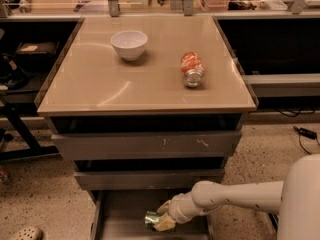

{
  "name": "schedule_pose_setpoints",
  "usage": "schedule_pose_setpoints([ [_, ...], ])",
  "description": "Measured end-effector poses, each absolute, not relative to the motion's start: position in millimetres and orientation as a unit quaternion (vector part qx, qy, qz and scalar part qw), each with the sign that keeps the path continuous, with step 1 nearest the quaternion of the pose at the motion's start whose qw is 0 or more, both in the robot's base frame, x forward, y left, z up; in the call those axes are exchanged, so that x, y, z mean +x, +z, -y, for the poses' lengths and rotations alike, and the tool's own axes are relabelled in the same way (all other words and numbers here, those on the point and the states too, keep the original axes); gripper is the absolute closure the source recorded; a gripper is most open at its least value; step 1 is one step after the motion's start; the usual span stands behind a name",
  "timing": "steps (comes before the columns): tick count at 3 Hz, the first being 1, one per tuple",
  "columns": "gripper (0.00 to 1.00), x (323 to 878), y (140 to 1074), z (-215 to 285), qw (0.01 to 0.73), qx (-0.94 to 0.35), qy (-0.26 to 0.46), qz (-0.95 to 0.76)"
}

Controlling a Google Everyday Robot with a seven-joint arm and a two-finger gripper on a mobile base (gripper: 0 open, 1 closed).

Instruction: Pick green can from bottom drawer and place on counter

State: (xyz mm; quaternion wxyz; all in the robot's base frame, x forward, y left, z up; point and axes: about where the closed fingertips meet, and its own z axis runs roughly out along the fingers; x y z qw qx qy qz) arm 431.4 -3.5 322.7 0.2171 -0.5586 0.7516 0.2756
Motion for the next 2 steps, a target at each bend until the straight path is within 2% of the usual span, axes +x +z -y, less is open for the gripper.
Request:
schedule_pose_setpoints([
  [2, 1.0, 426, 392, -16, 0.221, -0.567, 0.296, -0.736],
])
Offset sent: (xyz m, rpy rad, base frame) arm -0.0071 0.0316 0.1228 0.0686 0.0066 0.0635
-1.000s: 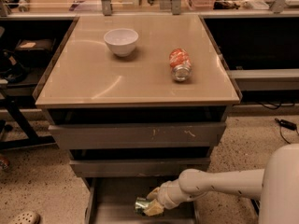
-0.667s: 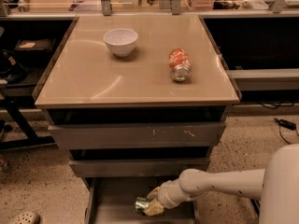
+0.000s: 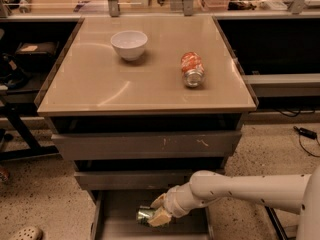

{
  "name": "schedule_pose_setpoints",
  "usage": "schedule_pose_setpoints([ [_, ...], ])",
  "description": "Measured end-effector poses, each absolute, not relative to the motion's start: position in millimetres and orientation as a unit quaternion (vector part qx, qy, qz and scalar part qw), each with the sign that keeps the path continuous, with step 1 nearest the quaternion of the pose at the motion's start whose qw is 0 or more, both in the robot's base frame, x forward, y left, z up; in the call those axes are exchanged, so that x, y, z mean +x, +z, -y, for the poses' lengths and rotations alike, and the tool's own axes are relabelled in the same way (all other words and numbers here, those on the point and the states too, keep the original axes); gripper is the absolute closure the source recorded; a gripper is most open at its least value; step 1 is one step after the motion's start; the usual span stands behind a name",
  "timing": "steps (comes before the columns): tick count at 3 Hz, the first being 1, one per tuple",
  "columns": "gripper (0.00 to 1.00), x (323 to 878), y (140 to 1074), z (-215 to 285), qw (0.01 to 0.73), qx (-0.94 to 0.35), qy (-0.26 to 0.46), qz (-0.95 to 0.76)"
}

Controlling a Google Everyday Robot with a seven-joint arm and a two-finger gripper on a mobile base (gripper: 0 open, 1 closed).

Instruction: Pick green can from bottom drawer and place on counter

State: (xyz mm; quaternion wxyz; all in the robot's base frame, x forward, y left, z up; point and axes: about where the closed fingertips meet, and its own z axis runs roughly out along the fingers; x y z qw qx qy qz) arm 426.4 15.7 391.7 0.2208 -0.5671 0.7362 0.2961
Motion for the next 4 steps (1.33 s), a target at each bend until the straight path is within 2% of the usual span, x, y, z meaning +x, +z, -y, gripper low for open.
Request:
schedule_pose_setpoints([
  [2, 1.0, 430, 487, -41, 0.236, -0.604, 0.289, -0.704],
  [4, 1.0, 428, 537, -47, 0.25, -0.615, 0.294, -0.687],
])
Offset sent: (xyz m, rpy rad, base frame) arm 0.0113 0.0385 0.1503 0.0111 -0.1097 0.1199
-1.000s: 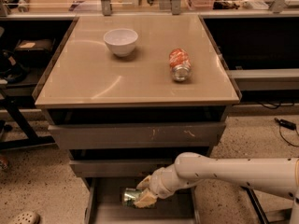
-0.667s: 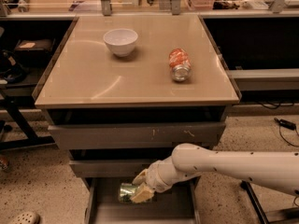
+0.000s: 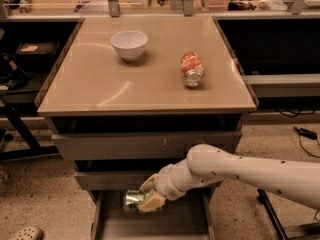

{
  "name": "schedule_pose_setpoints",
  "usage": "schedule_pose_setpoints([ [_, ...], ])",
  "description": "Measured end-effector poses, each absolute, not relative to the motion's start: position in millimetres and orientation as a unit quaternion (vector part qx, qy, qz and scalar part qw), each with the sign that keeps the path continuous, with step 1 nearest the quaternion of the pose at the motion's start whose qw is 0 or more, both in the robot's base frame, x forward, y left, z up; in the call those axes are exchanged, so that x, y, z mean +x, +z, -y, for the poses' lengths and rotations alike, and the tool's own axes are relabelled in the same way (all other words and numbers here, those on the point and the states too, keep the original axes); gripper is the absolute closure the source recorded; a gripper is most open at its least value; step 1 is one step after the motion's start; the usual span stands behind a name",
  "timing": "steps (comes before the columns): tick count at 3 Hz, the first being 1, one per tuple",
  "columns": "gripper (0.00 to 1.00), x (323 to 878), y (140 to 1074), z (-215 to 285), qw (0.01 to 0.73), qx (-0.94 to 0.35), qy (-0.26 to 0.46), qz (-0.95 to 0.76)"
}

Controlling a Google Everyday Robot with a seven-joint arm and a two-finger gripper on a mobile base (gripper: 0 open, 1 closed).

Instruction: Pick green can from bottom drawer and place on counter

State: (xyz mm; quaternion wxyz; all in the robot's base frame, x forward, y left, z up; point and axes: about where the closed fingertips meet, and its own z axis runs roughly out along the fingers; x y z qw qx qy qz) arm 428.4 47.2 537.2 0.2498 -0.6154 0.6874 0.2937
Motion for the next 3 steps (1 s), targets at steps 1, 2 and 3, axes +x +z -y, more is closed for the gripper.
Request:
schedule_pose_setpoints([
  [1, 1.0, 427, 584, -54, 0.273, -0.623, 0.302, -0.668],
  [2, 1.0, 426, 633, -63, 0.29, -0.638, 0.289, -0.652],
  [3, 1.0, 427, 633, -64, 0.288, -0.639, 0.289, -0.652],
])
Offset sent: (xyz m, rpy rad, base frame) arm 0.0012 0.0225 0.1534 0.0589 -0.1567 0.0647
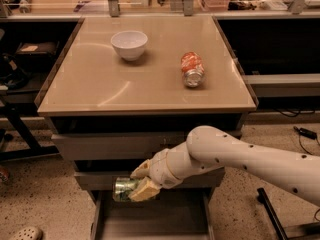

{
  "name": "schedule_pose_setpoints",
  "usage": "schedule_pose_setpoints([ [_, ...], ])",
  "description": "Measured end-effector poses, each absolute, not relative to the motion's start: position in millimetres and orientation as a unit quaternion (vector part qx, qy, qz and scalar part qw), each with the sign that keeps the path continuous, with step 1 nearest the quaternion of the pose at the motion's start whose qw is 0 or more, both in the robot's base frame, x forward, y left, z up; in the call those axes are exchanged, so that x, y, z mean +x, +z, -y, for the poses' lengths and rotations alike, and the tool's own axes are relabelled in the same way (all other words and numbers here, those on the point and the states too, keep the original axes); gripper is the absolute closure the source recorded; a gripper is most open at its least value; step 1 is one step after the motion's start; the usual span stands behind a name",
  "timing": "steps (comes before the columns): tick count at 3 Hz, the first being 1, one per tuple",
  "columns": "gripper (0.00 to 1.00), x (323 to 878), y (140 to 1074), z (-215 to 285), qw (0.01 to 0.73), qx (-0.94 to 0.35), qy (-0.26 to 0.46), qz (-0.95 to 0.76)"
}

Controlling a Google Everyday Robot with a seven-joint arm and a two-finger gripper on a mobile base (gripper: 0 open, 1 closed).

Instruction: Pick green can from bottom drawer and place on counter

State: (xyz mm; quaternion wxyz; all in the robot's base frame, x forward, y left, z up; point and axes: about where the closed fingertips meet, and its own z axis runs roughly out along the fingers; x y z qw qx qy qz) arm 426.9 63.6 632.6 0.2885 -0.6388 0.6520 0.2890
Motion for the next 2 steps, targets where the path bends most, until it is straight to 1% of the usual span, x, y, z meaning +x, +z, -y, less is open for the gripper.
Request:
schedule_pose_setpoints([
  [1, 1.0, 437, 671, -73, 0.303, -0.643, 0.284, -0.644],
  [2, 1.0, 444, 728, -85, 0.318, -0.657, 0.268, -0.629],
])
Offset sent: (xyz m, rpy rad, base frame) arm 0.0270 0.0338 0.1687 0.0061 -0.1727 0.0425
